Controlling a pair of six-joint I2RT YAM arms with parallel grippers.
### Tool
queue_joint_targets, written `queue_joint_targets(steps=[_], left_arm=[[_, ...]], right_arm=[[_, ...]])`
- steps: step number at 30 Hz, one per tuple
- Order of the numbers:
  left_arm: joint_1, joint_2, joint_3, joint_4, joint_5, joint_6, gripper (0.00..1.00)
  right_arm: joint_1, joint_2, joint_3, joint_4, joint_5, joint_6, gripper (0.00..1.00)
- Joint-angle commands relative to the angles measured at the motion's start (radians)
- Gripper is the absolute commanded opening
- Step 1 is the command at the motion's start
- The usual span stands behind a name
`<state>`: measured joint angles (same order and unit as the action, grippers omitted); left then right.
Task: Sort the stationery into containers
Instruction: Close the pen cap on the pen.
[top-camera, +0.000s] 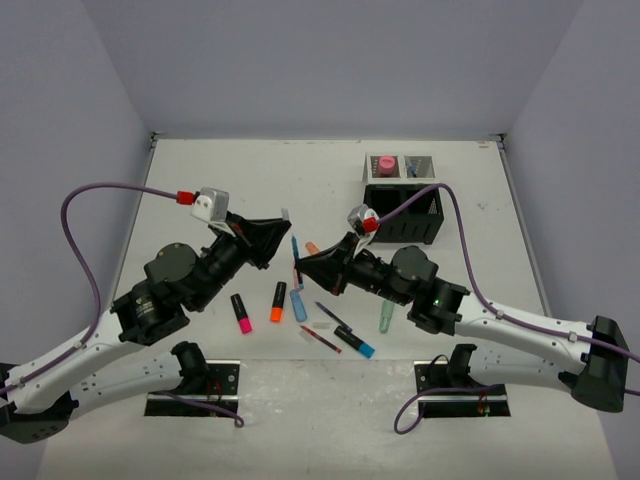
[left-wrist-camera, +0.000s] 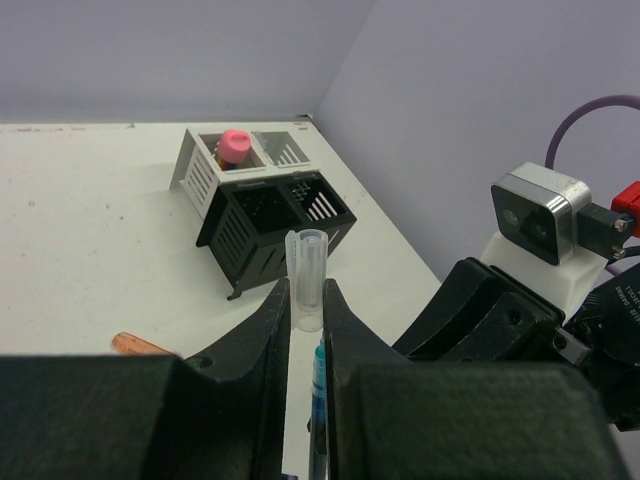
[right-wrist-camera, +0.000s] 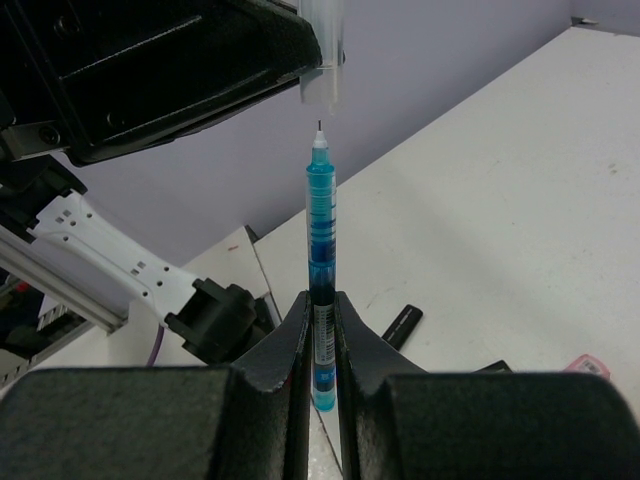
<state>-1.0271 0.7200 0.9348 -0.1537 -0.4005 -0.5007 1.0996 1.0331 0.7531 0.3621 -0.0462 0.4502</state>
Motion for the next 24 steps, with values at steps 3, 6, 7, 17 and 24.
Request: queue_joint_targets(steps=[3,6,7,17,24], left_arm=[[0.004,0.011,0.024,0.031,-0.003,0.019,0.0],[0.004,0.01,0.022,0.036,0.011,0.014,0.0],[0.004,0.009,0.021,0.037,0.014,0.014,0.0],[0.004,-0.016,-0.028,0.051,0.045,-0.015,0.0],[0.004,-0.019,-0.051,0.056,0.056,-0.021,0.0]], right_arm=[[0.006,0.013,0.041,0.028,-0.018,0.005,0.0],[0.006,0.019,0.043,0.025,-0.013,0.011,0.0],[0.006,0.019,0.041,0.026,-0.012,0.012,0.0],[0.005,0.022,0.058,0.011,0.011,0.012,0.0],[0.005,0.021,0.071,0.011,0.015,0.011,0.0]])
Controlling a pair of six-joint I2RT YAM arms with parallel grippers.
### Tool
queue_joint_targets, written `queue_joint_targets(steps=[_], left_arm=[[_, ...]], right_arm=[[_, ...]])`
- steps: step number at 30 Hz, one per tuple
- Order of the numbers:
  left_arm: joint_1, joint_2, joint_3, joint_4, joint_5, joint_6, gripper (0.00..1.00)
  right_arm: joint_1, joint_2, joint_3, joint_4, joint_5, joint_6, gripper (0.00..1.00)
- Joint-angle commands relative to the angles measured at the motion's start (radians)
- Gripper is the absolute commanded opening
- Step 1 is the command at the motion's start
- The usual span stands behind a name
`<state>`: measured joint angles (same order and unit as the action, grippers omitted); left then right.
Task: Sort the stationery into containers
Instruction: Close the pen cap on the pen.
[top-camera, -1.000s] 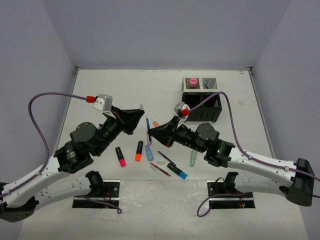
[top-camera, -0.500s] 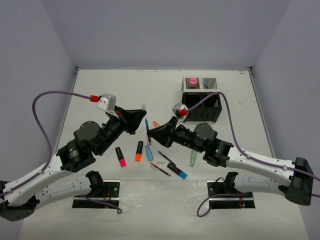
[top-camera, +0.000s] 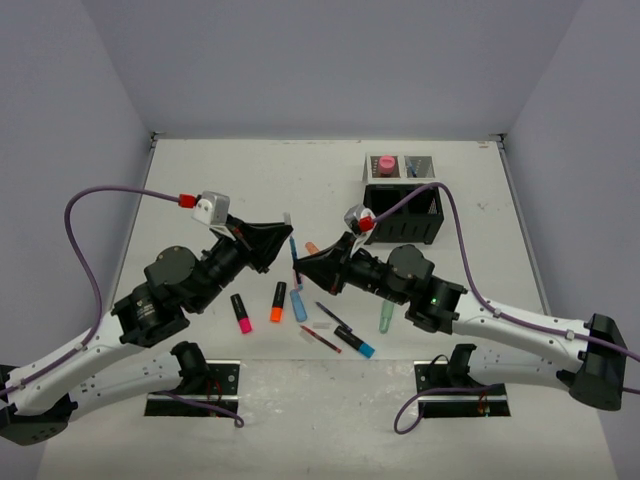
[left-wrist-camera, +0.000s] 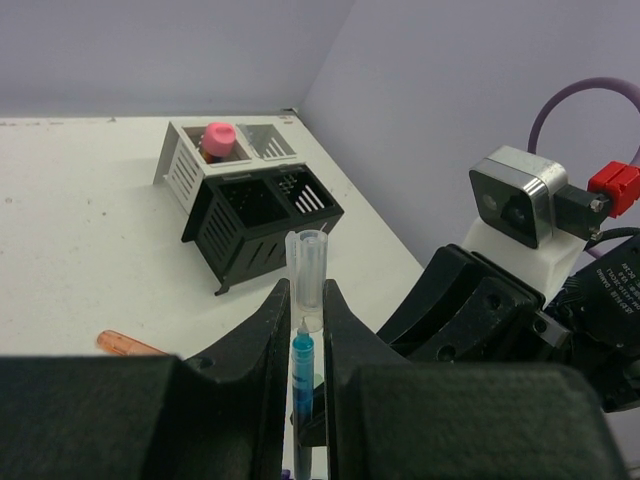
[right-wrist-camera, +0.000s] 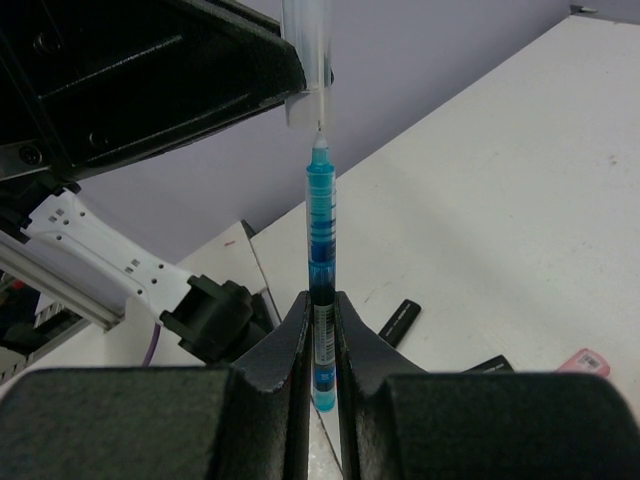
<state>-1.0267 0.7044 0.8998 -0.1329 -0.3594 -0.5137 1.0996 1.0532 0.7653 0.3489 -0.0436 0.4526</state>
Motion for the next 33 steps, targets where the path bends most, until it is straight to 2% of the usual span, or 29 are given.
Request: queue_joint_targets(steps=[1,17,28,33], left_arm=[[0.004,-0.005,-0.019,0.036,0.011,-0.009,0.0],[0.003,-0.014,-0.06,0.067,0.055,-0.04,0.0],[0.004,-0.003,-0.077,0.051,0.067,-0.048,0.0],[0.004,0.019,-0.05,0.046,0.094,-0.03,0.0]], right_arm=[[0.005,0.001,0.061,0.024,0.011,0.006,0.0],[0.001,-0.007,0.13,0.01,0.041,-0.01,0.0],[-0.021,-0.017,0.226,-0.085,0.077,-0.066,0.0],[-0.023,0.002,0.231,-0.048,0.0,-0.145,0.0]])
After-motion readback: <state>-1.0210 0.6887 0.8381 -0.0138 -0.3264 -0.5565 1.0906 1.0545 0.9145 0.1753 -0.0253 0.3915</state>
